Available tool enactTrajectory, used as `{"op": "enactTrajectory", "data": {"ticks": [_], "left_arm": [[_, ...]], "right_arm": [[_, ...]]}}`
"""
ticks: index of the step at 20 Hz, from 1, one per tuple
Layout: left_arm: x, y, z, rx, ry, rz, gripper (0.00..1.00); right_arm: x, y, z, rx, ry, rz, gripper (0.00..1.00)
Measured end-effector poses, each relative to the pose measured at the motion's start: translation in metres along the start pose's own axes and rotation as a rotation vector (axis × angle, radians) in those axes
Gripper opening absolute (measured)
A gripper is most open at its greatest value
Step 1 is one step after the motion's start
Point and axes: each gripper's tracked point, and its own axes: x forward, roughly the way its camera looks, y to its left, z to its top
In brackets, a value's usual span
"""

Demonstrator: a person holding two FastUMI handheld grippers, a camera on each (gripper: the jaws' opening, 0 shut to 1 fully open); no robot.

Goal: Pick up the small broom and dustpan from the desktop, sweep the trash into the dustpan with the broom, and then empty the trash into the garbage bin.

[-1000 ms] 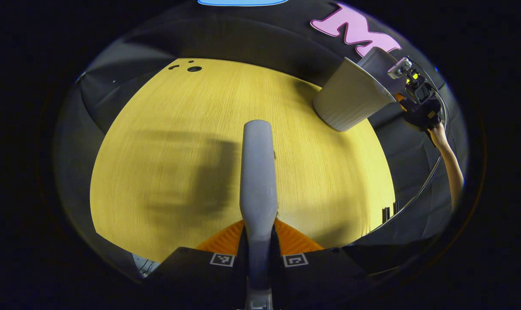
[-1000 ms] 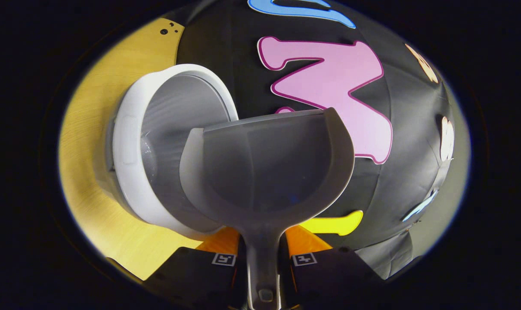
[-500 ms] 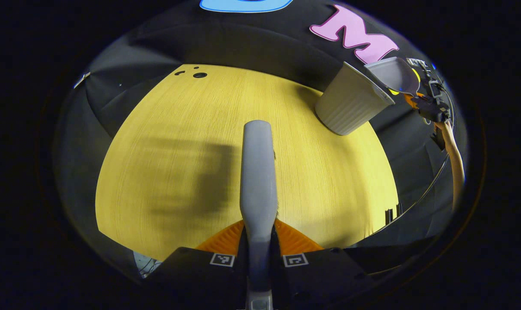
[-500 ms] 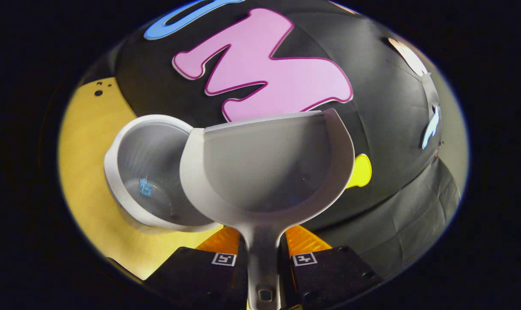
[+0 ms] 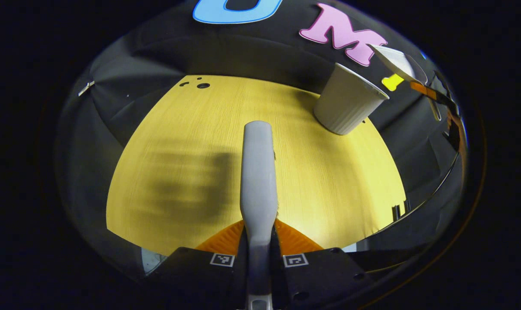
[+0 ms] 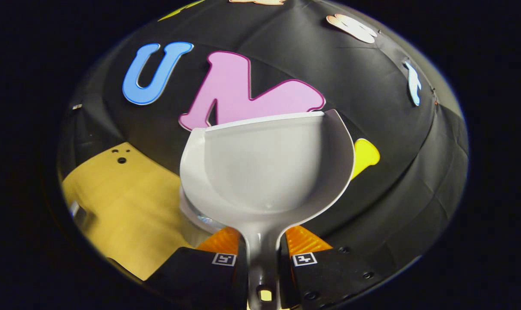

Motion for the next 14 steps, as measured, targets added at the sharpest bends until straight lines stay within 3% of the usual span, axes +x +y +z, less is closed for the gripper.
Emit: {"op": "enactTrajectory", "data": {"ticks": [5,9,14], "left_arm": [[0.005,0.000,-0.018,0.019,0.008,0.023,0.27],[0.009,0.009,-0.026,-0.011,0.005,0.069,0.27],[0.022,0.011,-0.035,-0.053,0.050,0.108,0.27]], "right_arm": [[0.014,-0.011,-0.026,0.149,0.074,0.191,0.32],[0.024,-0.020,-0.014,0.237,0.169,0.350,0.32],[0.050,-0.022,-0.031,0.258,0.332,0.468,0.33]]}}
